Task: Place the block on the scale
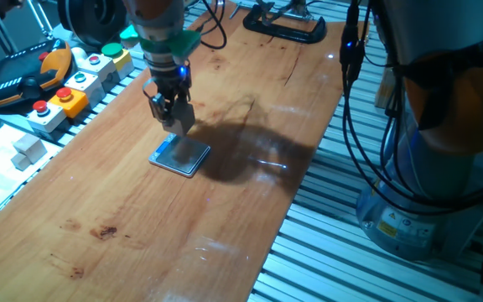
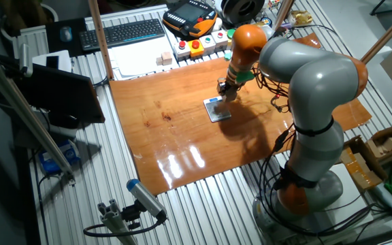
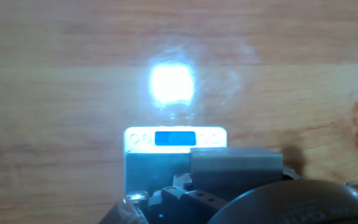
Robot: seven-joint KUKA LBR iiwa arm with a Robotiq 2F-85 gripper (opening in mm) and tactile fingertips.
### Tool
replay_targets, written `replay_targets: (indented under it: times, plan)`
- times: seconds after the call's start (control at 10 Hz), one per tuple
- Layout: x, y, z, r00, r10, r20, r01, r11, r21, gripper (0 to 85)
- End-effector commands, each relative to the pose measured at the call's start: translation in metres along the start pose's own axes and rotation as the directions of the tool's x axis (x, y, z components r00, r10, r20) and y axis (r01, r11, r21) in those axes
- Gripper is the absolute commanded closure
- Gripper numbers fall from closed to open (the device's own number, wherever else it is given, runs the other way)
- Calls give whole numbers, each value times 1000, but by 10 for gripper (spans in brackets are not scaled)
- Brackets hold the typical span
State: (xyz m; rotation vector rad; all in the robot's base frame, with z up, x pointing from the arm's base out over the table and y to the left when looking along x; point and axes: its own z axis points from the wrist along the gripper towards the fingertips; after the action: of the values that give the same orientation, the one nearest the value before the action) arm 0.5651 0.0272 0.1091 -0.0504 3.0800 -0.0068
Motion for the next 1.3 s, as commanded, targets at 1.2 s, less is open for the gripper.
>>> replay_targets:
  times: [1.2]
  plan:
    - [19,35,20,1000,-21,3,21,1000,-16,843]
